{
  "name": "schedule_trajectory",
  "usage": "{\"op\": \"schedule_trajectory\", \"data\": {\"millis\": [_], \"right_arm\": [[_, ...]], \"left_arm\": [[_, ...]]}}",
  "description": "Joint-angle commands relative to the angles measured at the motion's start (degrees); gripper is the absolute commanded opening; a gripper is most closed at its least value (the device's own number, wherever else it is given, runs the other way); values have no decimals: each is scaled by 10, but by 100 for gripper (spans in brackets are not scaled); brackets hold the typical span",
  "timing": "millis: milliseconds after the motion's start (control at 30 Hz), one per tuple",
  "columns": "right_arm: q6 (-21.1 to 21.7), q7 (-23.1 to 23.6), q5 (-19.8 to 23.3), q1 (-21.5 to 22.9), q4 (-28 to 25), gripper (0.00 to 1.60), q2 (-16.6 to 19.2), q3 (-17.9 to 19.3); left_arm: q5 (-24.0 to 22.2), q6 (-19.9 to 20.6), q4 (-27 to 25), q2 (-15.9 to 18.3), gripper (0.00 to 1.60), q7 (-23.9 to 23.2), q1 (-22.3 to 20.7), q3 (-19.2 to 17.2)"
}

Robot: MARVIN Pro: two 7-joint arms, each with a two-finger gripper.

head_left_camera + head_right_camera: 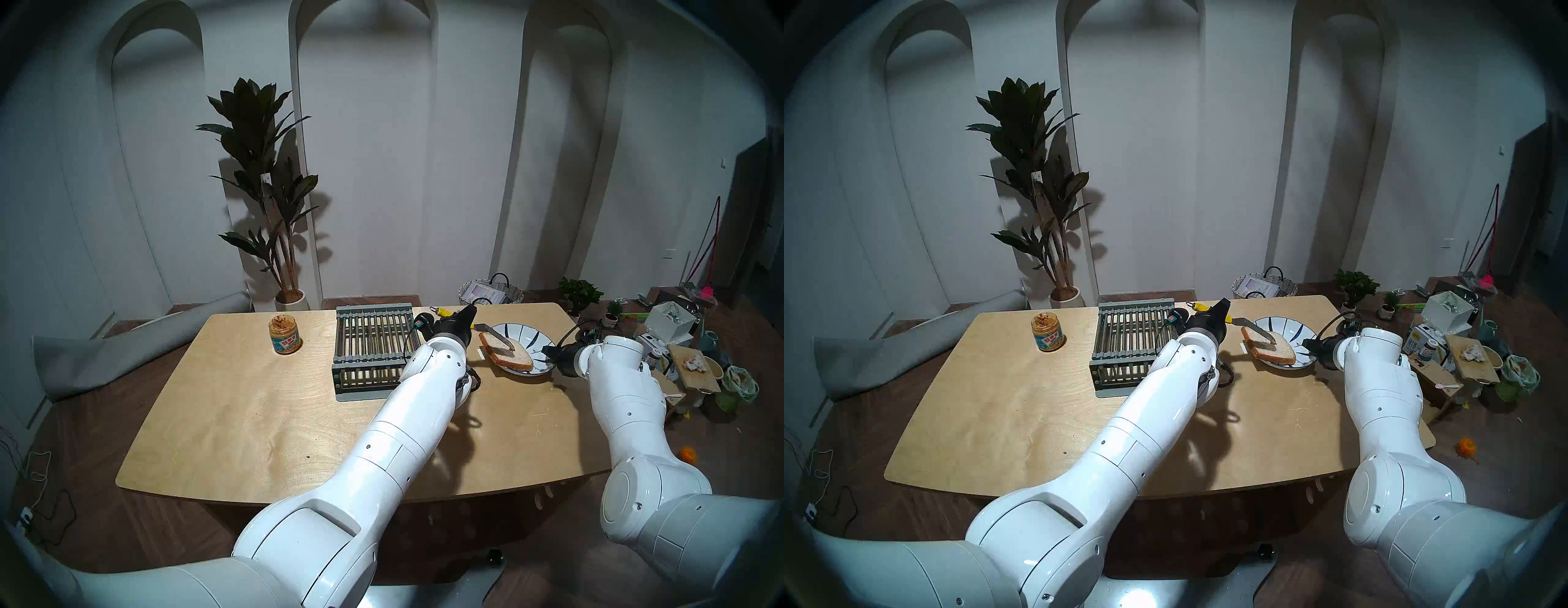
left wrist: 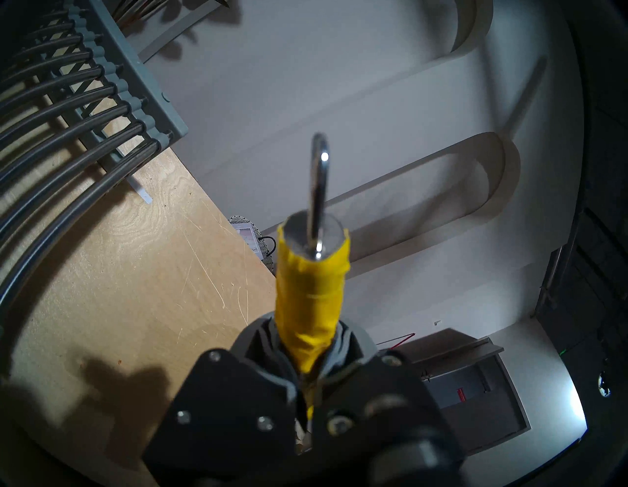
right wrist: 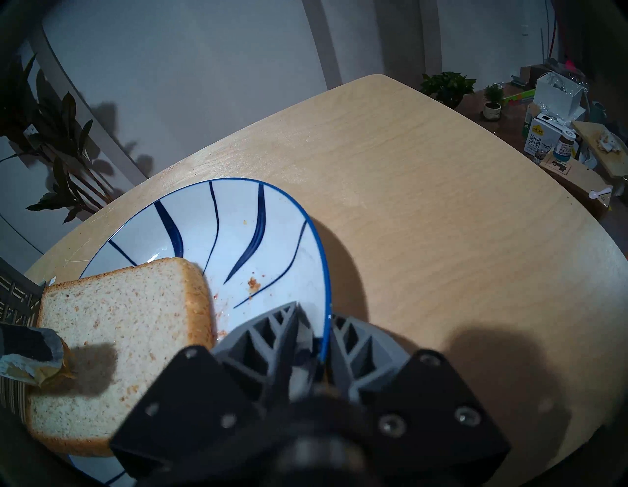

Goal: Spread peanut butter over the slice of bread with the knife

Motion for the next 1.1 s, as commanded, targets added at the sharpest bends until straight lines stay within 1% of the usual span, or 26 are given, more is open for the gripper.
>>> {"op": "schedule_trajectory", "data": {"millis": [0, 33, 67, 133, 200, 233, 333, 367, 400, 467, 1067], "right_arm": [[-3, -2, -2, 2, -6, 45, 2, -1], [-3, -3, -3, 3, -6, 35, 2, -1], [-4, -3, -3, 3, -6, 36, 1, -1], [-5, -3, -4, 4, -5, 29, 1, -1], [-5, -4, -5, 4, -3, 33, 0, -2], [-6, -4, -6, 5, -3, 31, 0, -2], [-7, -5, -7, 6, 0, 22, 0, -3], [-8, -6, -8, 6, 1, 15, 0, -3], [-8, -6, -8, 7, 2, 3, 0, -3], [-9, -7, -9, 8, 4, 0, -1, -3], [-9, -10, -12, 8, 0, 0, -6, -5]], "left_arm": [[5, -19, 21, -20, 0, -12, -34, 1], [7, -21, 27, -20, 0, -14, -37, 3], [7, -22, 32, -20, 0, -15, -39, 3], [5, -24, 39, -22, 0, -18, -43, 1], [3, -25, 45, -24, 0, -21, -46, 0], [5, -27, 47, -24, 0, -21, -49, 1], [4, -31, 53, -25, 0, -24, -53, -1], [3, -31, 55, -25, 0, -25, -54, -1], [3, -32, 57, -25, 0, -25, -55, -1], [3, -34, 62, -26, 0, -27, -58, -2], [1, -32, 108, -27, 0, -52, -69, -11]]}}
